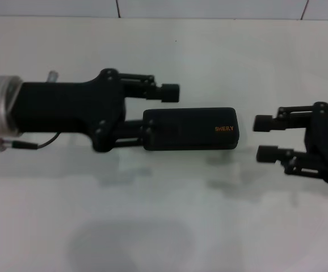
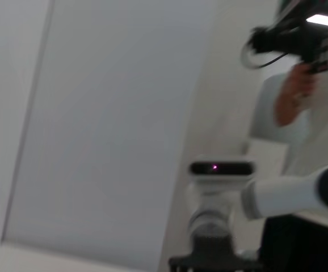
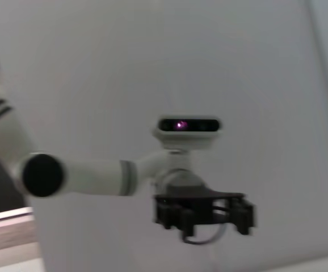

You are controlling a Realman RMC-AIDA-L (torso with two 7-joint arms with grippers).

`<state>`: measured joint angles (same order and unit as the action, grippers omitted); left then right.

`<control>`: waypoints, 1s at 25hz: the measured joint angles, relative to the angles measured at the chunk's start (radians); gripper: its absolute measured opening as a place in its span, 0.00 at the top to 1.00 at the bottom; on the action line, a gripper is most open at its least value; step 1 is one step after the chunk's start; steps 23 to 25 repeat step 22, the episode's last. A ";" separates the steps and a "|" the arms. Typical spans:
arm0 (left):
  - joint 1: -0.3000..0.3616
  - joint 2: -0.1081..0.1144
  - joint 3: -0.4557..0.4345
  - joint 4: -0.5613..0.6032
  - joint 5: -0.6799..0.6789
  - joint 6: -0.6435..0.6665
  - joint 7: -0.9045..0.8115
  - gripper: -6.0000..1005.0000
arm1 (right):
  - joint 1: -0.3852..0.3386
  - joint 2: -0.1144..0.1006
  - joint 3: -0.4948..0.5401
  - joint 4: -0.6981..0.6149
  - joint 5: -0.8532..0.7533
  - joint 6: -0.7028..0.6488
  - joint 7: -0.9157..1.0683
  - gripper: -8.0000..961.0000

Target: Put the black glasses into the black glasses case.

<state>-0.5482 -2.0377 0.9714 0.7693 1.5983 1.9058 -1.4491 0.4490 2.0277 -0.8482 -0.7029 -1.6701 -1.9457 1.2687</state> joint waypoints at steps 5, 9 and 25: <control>0.024 0.025 -0.005 -0.021 0.017 0.021 0.032 0.43 | -0.006 0.000 -0.194 -0.046 0.145 0.048 0.002 0.52; 0.033 0.050 -0.007 -0.028 0.021 0.027 0.043 0.39 | 0.020 -0.001 -0.274 -0.058 0.204 0.098 0.030 0.33; 0.043 0.116 -0.025 -0.074 0.031 0.029 0.070 0.37 | 0.071 0.000 -0.399 -0.073 0.264 0.204 0.055 0.08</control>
